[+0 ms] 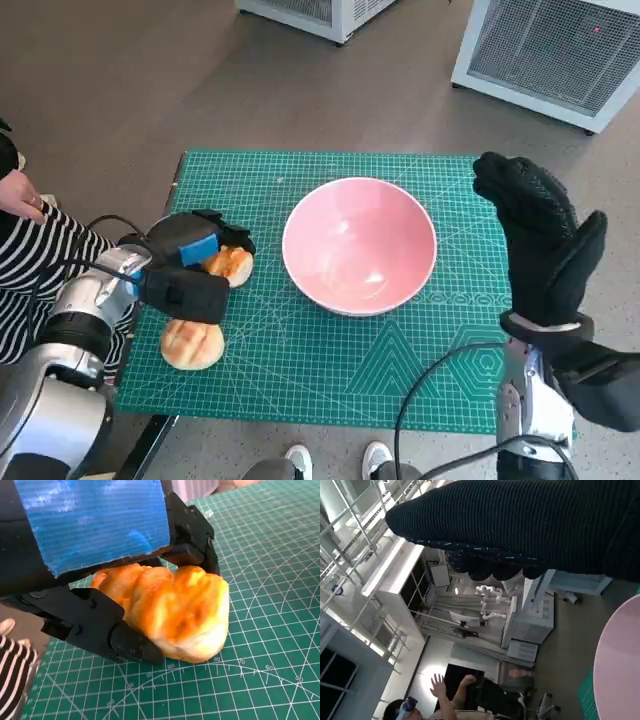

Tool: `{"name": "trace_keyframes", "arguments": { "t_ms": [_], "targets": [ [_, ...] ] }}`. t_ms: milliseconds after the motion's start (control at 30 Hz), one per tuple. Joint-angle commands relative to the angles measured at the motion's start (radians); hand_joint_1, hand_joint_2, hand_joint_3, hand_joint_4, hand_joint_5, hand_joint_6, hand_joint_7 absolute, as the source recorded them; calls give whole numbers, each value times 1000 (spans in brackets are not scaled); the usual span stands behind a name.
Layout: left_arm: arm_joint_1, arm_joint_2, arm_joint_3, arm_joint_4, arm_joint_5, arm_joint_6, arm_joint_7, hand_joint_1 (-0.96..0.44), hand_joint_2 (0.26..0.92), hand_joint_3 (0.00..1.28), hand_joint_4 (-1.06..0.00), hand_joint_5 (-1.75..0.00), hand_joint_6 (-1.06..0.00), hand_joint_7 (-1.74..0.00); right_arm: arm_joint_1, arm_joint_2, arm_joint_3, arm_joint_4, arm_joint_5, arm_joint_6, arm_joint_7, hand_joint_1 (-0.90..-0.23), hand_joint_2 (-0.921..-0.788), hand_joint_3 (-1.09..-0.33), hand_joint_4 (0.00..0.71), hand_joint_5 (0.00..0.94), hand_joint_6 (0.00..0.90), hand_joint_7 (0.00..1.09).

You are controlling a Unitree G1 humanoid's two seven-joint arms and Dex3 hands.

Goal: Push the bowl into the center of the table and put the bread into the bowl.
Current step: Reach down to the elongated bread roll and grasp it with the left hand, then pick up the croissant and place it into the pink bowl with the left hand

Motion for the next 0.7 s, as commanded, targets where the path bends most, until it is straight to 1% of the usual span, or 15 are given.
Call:
{"name": "trace_keyframes", "arguments": {
  "t_ms": [33, 133, 300, 467, 600, 700],
  "targets": [
    [-18, 33, 19, -16, -13, -44, -14, 1, 920, 50, -712, -1110, -644, -1182, 18, 2, 2, 10, 9, 16, 7, -685, -921, -647, 158, 0, 74, 468],
    [-28, 46, 47, -42, -40, -72, -28, 2, 920, 49, -711, -1113, -647, -1177, 17, 2, 2, 10, 9, 17, 8, -686, -921, -647, 156, 0, 74, 468],
    [-48, 70, 126, -138, -123, -113, -85, 2, 920, 42, -705, -1134, -669, -1140, 15, 1, 2, 10, 10, 17, 10, -686, -921, -647, 153, 0, 74, 468],
    [-54, 80, 197, -259, -199, -122, -140, 3, 913, 17, -741, -1087, -721, -1091, 12, -2, 3, 13, 14, 14, 14, -684, -921, -648, 152, 0, 72, 467],
    [-63, 73, 249, -370, -253, -122, -161, 4, 901, 6, -775, -1041, -762, -1056, 7, -3, 5, 18, 12, 14, 16, -684, -921, -647, 152, 0, 69, 465],
    [-79, 50, 280, -449, -289, -112, -172, 4, 893, 2, -793, -1021, -788, -1028, 5, -3, 5, 23, 13, 12, 19, -684, -921, -647, 151, 0, 66, 463]
  ]
}}
